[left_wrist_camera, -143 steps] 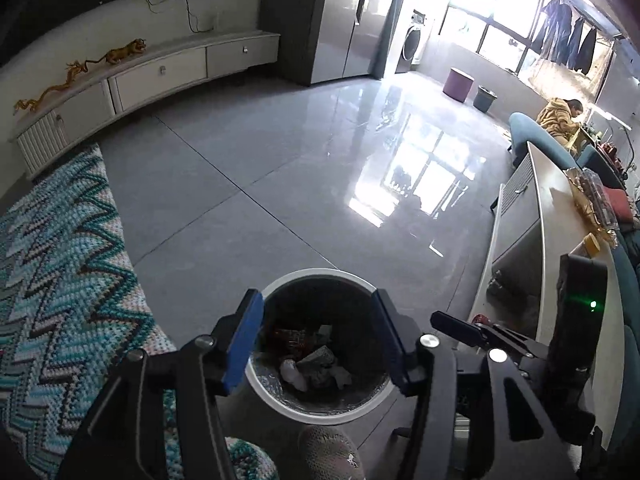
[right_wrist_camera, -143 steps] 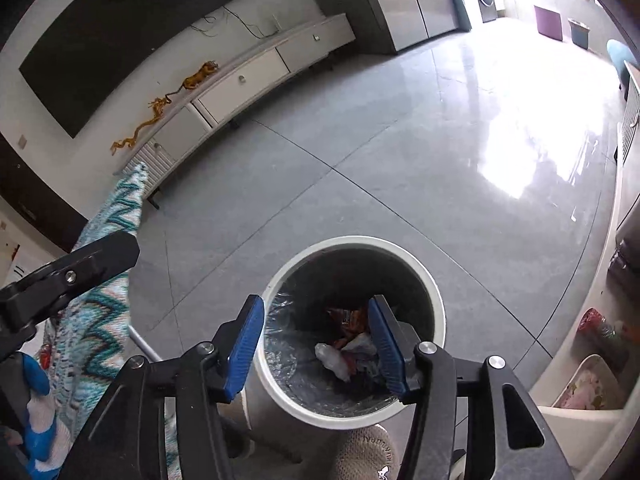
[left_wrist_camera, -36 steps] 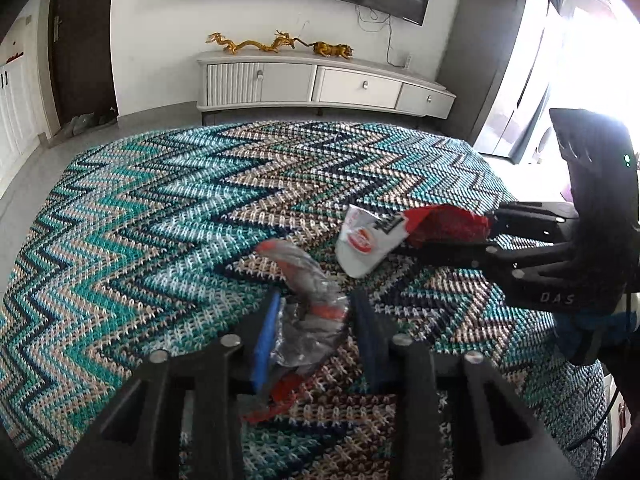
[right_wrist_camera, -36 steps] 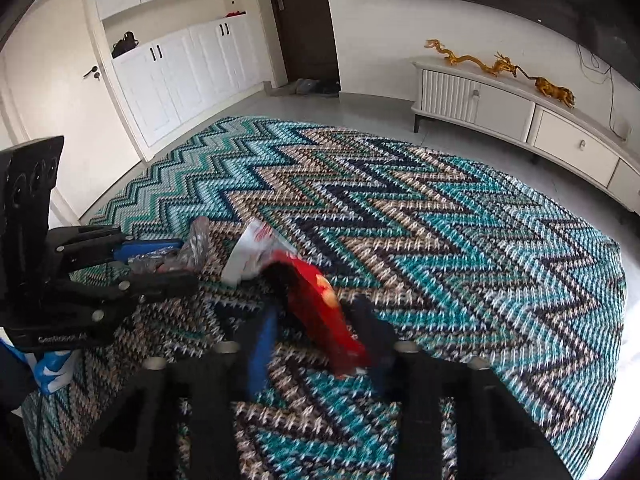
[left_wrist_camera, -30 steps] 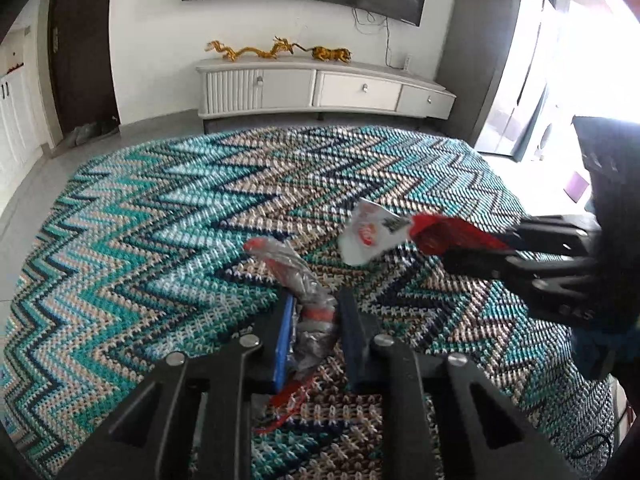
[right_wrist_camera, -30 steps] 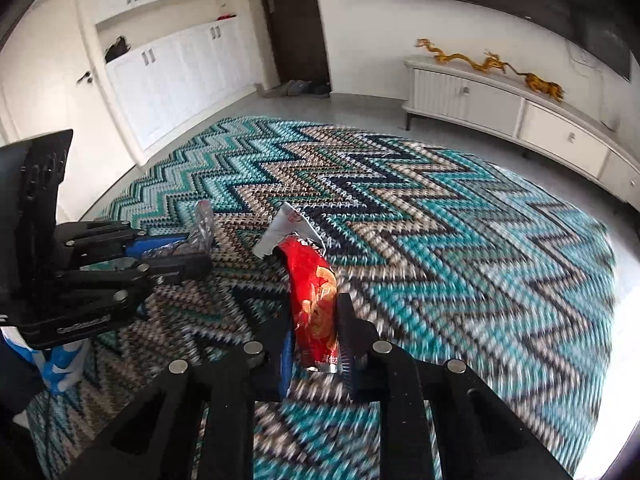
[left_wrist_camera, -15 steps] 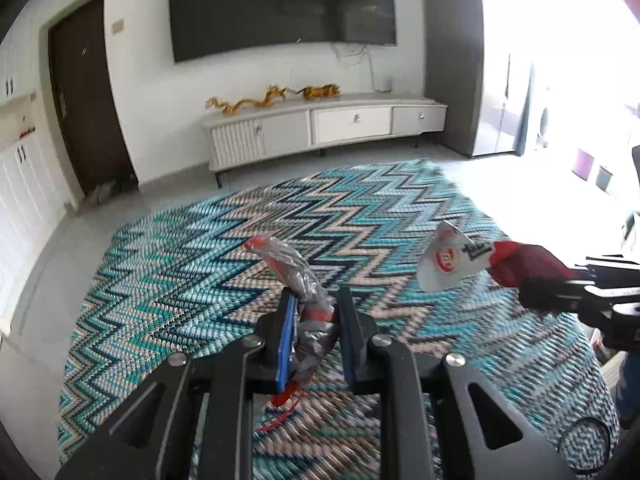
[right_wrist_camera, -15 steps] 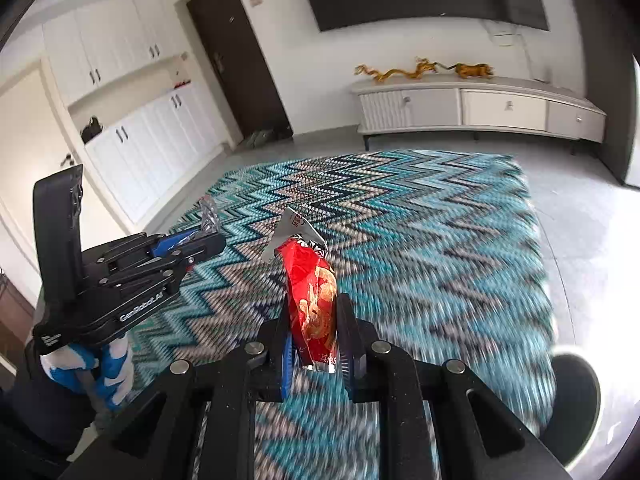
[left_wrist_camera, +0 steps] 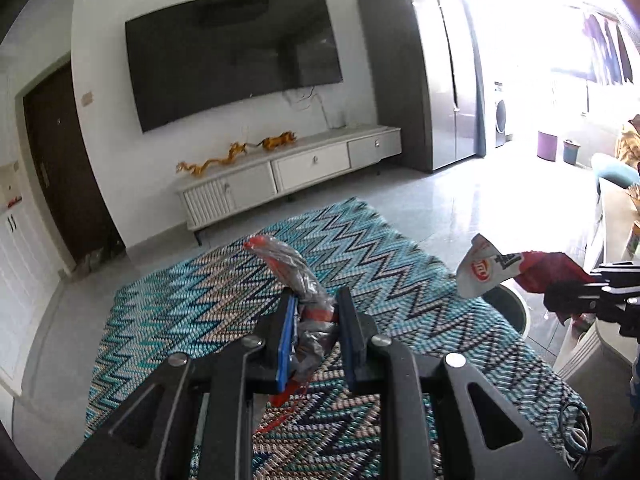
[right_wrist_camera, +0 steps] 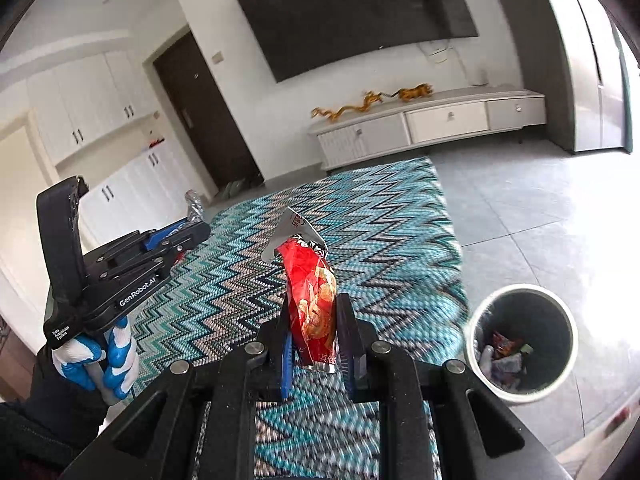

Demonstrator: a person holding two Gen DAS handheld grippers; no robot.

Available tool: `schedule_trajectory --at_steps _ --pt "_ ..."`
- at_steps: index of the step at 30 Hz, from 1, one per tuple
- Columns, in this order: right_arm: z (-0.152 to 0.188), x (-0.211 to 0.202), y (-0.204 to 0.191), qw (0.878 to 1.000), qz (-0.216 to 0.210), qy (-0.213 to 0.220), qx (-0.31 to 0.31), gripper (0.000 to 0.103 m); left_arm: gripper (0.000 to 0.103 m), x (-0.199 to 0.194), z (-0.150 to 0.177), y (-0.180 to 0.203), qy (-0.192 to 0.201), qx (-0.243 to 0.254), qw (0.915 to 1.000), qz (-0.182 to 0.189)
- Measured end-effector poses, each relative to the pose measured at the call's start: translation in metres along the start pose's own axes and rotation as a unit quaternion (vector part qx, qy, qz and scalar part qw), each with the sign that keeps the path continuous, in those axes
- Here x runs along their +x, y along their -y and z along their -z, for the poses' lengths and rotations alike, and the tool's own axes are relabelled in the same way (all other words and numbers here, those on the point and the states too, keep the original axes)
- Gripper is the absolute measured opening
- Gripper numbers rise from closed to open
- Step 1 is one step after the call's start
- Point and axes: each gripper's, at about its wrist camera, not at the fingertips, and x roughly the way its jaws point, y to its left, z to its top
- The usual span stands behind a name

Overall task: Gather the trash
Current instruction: 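Carry both items over the bin and open both tools to drop them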

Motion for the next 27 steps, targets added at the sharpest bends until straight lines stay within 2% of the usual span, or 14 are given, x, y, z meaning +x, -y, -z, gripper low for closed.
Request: schedule_trajectory --at_steps 7,13,19,27 --pt "0.013 -0.035 0.013 0.999 0.013 0.032 0.020 0.018 0.019 -0.027 -0.010 0.028 0.023 0.032 0.9992 0.007" --pt "0.023 -0.058 0.030 0.997 0.024 0.056 0.039 0.018 0.019 -0.029 -0.017 0.055 0.022 0.053 0.9982 0.019" --pt "0.037 -0.071 0.070 0.993 0.044 0.069 0.087 0.018 0.019 -0.005 -0.023 0.090 0.002 0.083 0.9955 0.045" --pt "0.042 -0.064 0.142 0.979 0.099 0.057 0.167 0.018 0.019 0.060 -0.044 0.151 -0.053 0.100 0.9871 0.114"
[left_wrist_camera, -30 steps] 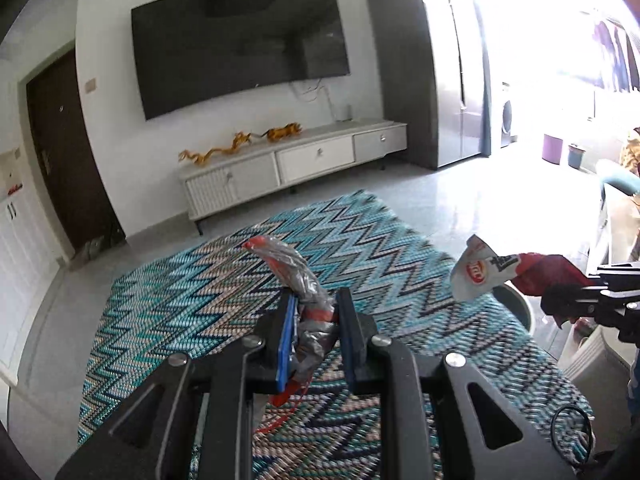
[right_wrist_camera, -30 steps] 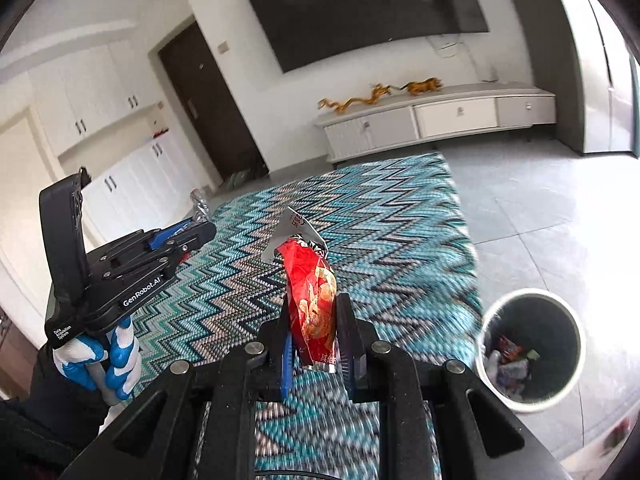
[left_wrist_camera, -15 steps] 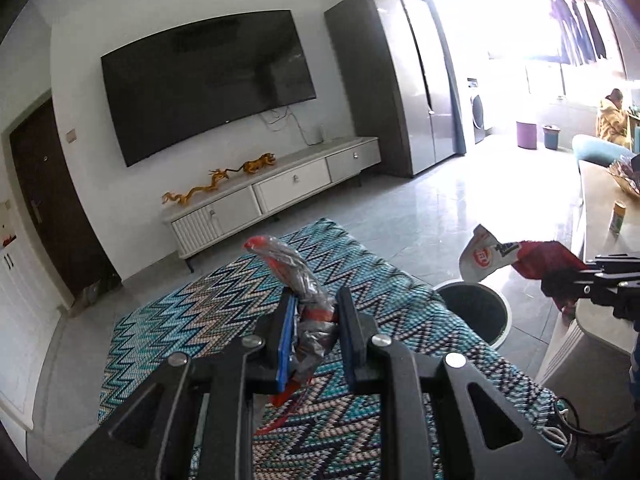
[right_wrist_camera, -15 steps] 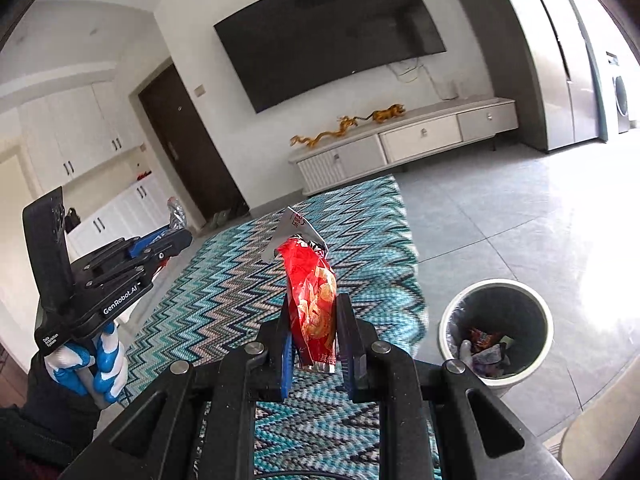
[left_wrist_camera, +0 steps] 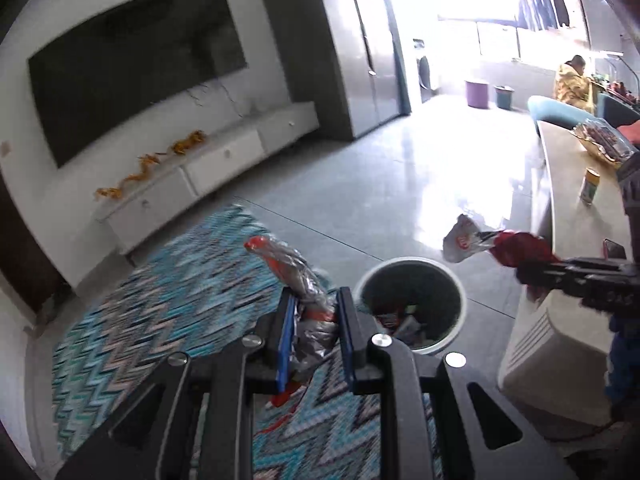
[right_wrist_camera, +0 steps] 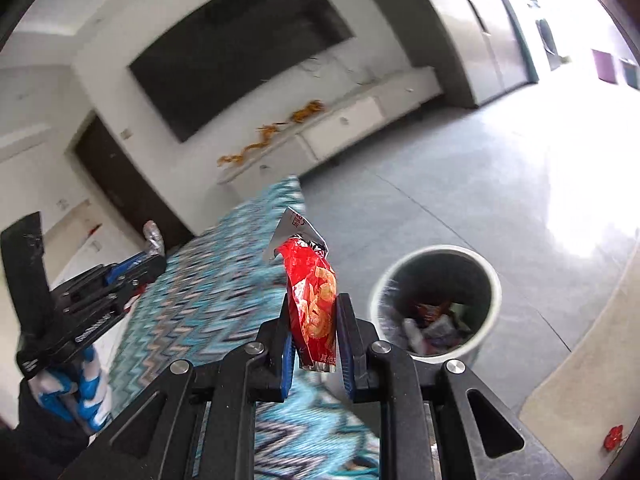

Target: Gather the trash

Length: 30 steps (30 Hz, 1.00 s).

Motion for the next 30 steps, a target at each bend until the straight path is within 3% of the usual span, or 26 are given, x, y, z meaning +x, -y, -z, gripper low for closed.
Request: schedule_trajectory --at_steps 13,18,21,24,30 --pt "-0.040 0.099 0.071 0.994 0.064 -0.061 0.067 0.018 0.022 0.149 -0.051 0.044 -0.079 -0.022 0.9928 0.088" --pt "-0.042 0.141 0.100 0.988 0.083 -0.093 0.089 0.020 0.022 0.197 -0.054 0.046 -0.113 -0.050 0.9842 0.127" --pt "-0.038 0.164 0.118 0.984 0.099 -0.113 0.099 0.022 0.028 0.219 -0.054 0.049 -0.134 -0.068 0.9765 0.155" --pt "-0.030 0.181 0.136 0.977 0.117 -0.134 0.115 0.046 0.050 0.231 -0.053 0.050 -0.143 -0.081 0.9726 0.165" --pt "-0.025 0.176 0.145 0.973 0.135 -0.137 0.130 0.049 0.051 0.231 -0.055 0.050 -0.141 -0.087 0.9727 0.162"
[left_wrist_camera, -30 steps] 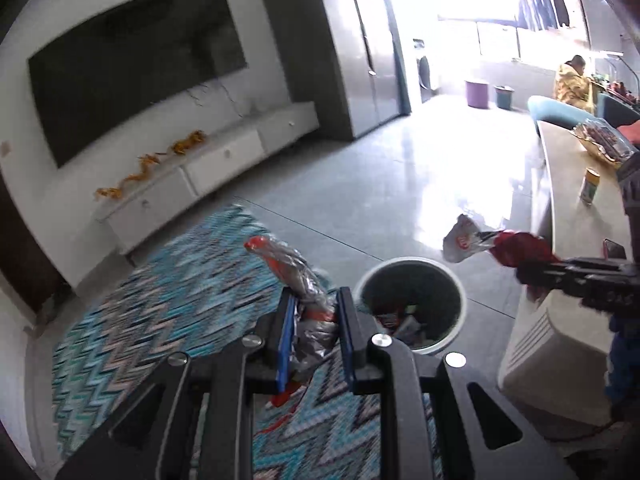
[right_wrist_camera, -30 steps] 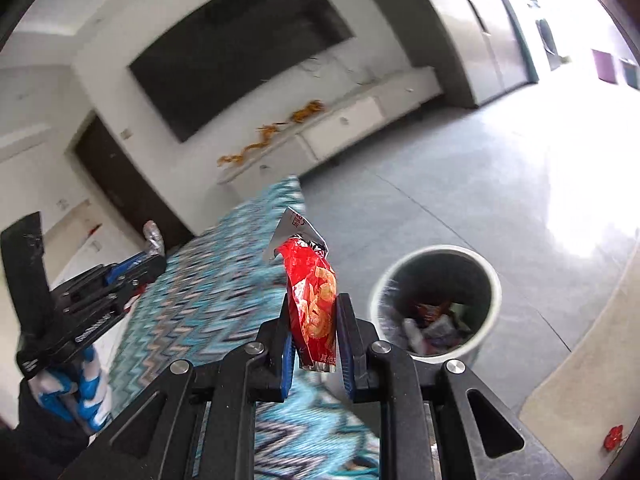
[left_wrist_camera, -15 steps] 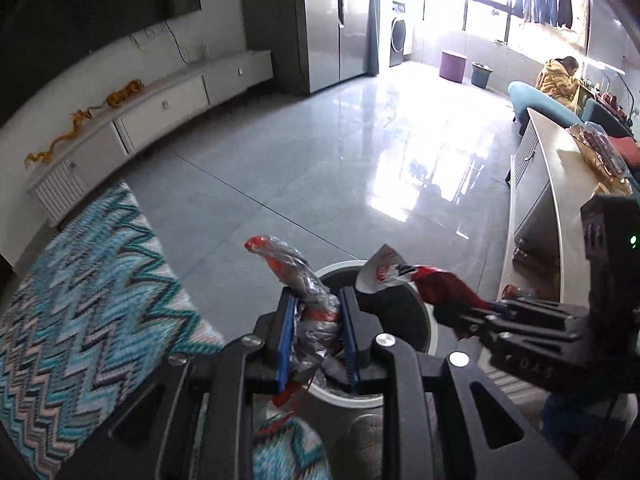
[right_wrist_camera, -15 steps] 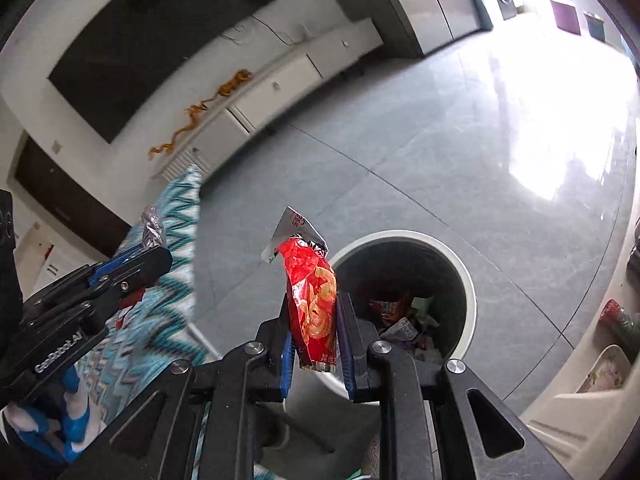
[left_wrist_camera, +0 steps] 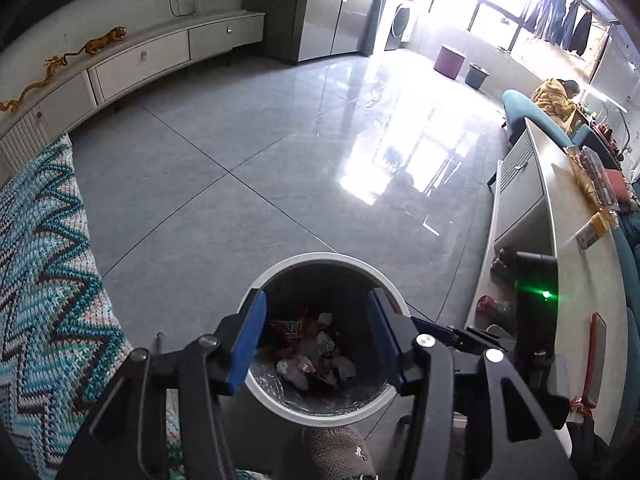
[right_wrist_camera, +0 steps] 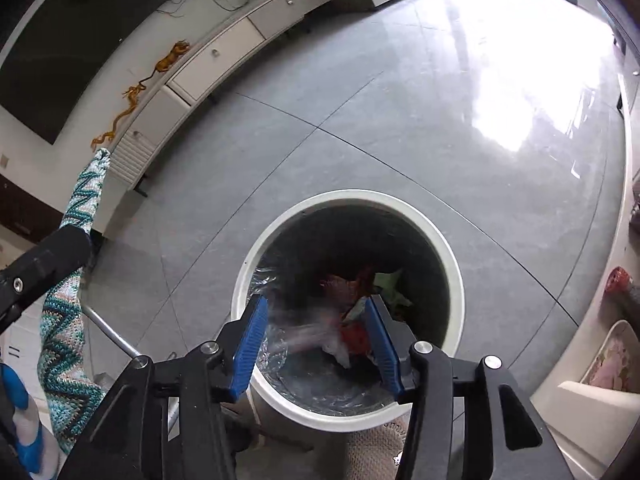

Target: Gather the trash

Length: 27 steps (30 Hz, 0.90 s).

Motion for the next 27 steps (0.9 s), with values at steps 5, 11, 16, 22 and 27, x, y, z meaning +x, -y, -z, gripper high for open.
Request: schedule_trajectory --at_steps 5,11,16,22,27 --pt "0.003 -0.021 -0.007 1.000 0.006 0.022 0.001 0.057 0.057 -0.022 0.005 0.000 0.018 0.005 0.9996 -0.022" --pt "0.018 -0.052 -0.038 0.998 0.011 0.051 -0.025 0.070 0.063 -0.062 0.028 -0.004 0.043 0.013 0.9981 -0.042" --pt "0.035 -0.078 -0.065 0.996 0.009 0.073 -0.054 0.074 0.063 -0.103 0.056 -0.012 0.068 0.008 0.9937 -0.089" --pt "0.055 -0.104 -0.099 0.991 0.003 0.095 -0.093 0.082 0.064 -0.155 0.094 -0.021 0.101 -0.013 0.9799 -0.172" --pt "0.074 -0.122 -0.124 0.986 0.000 0.113 -0.120 0.090 0.064 -0.195 0.121 -0.026 0.129 -0.015 0.9656 -0.225"
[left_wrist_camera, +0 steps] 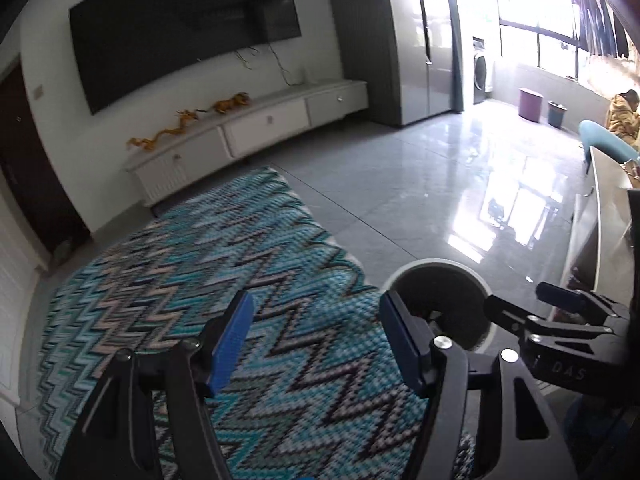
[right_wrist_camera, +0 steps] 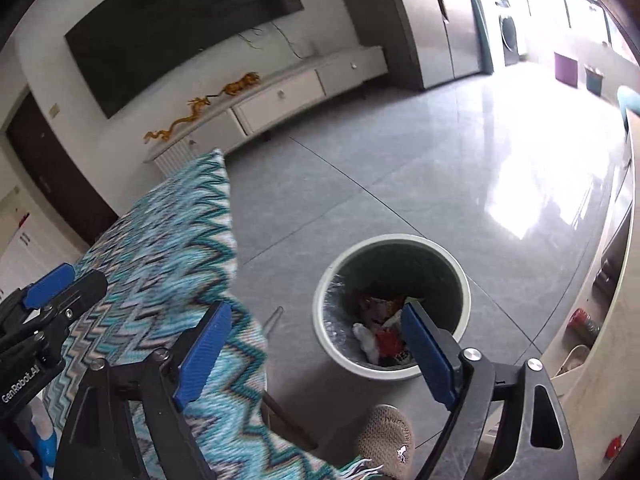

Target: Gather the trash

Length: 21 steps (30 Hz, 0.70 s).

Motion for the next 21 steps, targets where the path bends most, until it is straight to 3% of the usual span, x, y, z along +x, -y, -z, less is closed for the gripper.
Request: schedule_trajectory --at_steps 3,6,21 --pt "0.005 -0.014 -0.016 1.000 0.003 0.014 -0.015 0.095 0.066 -0.020 0.008 -0.008 0.015 -0.001 0.9996 -0.022" --pt "0.009 -0.026 -0.029 0.999 0.009 0.027 -0.032 0.099 0.077 -0.039 0.014 -0.014 0.035 -0.006 0.9983 -0.045" --pt "0.030 -0.069 -0.089 0.991 0.032 0.087 -0.100 0.102 0.096 -0.101 0.043 -0.061 0.090 -0.065 0.9907 -0.078"
